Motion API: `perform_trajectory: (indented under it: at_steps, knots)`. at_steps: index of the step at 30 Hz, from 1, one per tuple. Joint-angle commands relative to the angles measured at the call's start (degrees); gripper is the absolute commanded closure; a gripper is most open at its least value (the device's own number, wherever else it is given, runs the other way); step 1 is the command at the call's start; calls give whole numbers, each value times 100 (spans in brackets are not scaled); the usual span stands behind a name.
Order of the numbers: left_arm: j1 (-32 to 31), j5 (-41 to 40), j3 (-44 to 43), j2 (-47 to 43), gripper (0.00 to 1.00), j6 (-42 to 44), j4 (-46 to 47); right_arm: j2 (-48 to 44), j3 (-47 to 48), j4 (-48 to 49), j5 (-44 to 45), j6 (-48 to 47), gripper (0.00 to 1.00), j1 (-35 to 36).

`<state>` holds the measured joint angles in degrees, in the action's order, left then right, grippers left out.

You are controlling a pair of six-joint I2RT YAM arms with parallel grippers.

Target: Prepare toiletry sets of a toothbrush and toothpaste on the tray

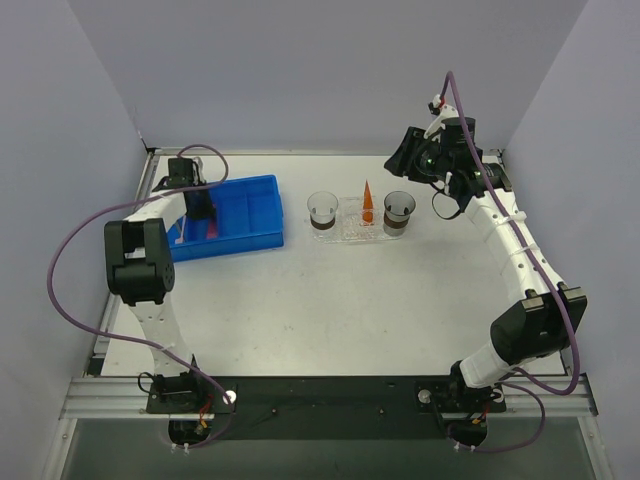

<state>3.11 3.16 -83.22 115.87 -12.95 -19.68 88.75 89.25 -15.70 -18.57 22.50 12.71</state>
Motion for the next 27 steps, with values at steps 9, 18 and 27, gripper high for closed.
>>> perform_trajectory:
  at_steps: [9, 18, 27]
  knots:
    - [40, -8, 262, -1207, 96, -673, 403, -60, -22, 322, -138, 9, 60, -14]
    - [102, -157, 315, -1629, 97, -867, 351, -138, -75, 410, -182, 9, 60, -14]
    - [93, -869, 973, -2929, 97, -2016, 833, -191, -110, 524, -358, 140, 60, 117]
